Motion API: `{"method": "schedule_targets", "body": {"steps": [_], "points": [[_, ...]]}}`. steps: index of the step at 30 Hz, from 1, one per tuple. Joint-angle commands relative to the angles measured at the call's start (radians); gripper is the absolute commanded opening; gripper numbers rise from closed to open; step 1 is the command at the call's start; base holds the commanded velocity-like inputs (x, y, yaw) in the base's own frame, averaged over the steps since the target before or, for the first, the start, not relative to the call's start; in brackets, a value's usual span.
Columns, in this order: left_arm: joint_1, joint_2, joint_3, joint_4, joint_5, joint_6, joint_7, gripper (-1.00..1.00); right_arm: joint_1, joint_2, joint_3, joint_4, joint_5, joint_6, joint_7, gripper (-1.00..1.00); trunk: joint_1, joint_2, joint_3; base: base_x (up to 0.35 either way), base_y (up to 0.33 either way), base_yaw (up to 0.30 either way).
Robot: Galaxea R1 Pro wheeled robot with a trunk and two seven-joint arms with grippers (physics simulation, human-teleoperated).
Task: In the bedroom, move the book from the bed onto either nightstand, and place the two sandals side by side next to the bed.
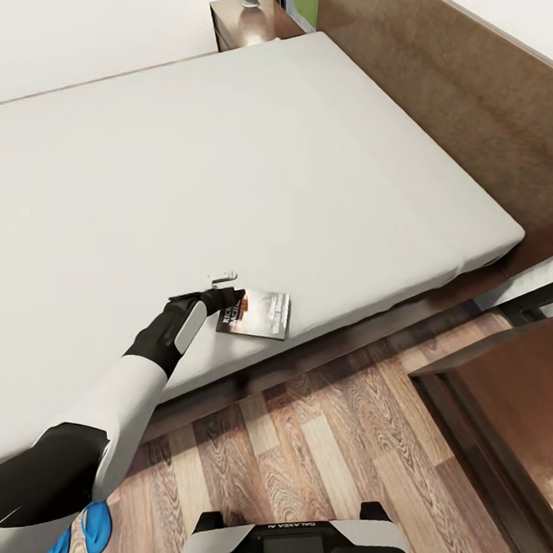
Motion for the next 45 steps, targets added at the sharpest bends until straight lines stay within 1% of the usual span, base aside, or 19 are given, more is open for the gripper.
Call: {"method": "schedule_targets", "body": {"steps": [1, 13, 30, 45], "points": [[0.000, 0.001, -0.003, 0.019, -0.009, 0.005, 0.009, 1.00, 0.000, 0.000, 0.008, -0.002, -0.002, 0.003, 0.004, 1.00, 0.000, 0.000, 0.000, -0.020, -0.007, 0.000], [0.000, 0.000, -0.003, 0.019, -0.009, 0.001, 0.025, 1.00, 0.000, 0.000, 0.007, -0.002, 0.008, 0.004, 0.003, 1.00, 0.000, 0.000, 0.000, -0.112, -0.096, 0.000], [0.000, -0.005, -0.003, 0.018, -0.009, -0.020, 0.031, 1.00, 0.000, 0.000, 0.007, -0.003, 0.009, 0.004, 0.003, 1.00, 0.000, 0.000, 0.000, -0.017, -0.017, 0.000], [0.000, -0.006, -0.003, 0.018, -0.009, -0.025, 0.030, 1.00, 0.000, 0.000, 0.007, -0.003, 0.010, 0.004, 0.003, 1.00, 0.000, 0.000, 0.000, -0.069, -0.079, 0.000]]}}
